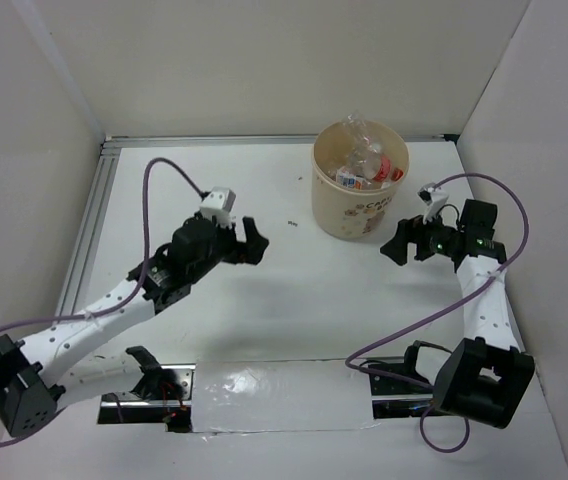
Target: Put the plastic bottles in the bin
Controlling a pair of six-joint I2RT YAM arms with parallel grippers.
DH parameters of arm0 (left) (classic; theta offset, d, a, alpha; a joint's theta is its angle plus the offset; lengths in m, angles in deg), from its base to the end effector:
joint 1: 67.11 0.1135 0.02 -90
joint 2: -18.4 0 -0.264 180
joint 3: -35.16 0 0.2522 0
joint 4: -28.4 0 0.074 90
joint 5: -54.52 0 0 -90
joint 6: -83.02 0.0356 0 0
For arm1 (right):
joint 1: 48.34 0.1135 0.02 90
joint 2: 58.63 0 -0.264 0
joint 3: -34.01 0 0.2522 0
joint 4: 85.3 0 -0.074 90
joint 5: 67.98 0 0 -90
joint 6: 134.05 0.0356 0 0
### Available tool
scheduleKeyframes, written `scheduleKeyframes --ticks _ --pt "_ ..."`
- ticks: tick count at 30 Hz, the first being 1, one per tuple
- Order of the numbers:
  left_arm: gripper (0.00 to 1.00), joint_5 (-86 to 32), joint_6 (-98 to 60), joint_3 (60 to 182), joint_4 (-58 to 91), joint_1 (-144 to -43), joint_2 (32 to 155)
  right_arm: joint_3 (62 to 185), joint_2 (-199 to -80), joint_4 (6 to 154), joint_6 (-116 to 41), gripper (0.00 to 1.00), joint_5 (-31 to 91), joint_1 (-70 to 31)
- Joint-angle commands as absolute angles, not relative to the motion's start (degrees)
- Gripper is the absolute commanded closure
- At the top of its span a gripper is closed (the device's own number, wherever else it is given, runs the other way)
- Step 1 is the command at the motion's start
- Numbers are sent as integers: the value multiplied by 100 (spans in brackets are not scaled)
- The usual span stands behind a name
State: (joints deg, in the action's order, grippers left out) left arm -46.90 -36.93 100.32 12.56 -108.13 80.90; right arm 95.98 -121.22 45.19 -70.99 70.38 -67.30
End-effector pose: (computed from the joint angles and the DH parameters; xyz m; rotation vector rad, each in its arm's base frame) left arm 0.1978 -0.1627 0.3345 0.0324 1.8521 -0.6996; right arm 0.2103 -0.0441 0.2702 -0.4950 2.1040 0.5804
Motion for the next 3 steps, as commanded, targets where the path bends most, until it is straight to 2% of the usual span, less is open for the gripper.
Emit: scheduleKeyframes --ticks 1,3 --pt "0 -5234 -4002 9157 1227 -10824 7475 9717 -12006 5226 -6367 0 6755 -6768" --pt "0 -5288 -4055 8611 1279 -10824 7019 9577 -12006 5386 -6242 0 6606 -6829"
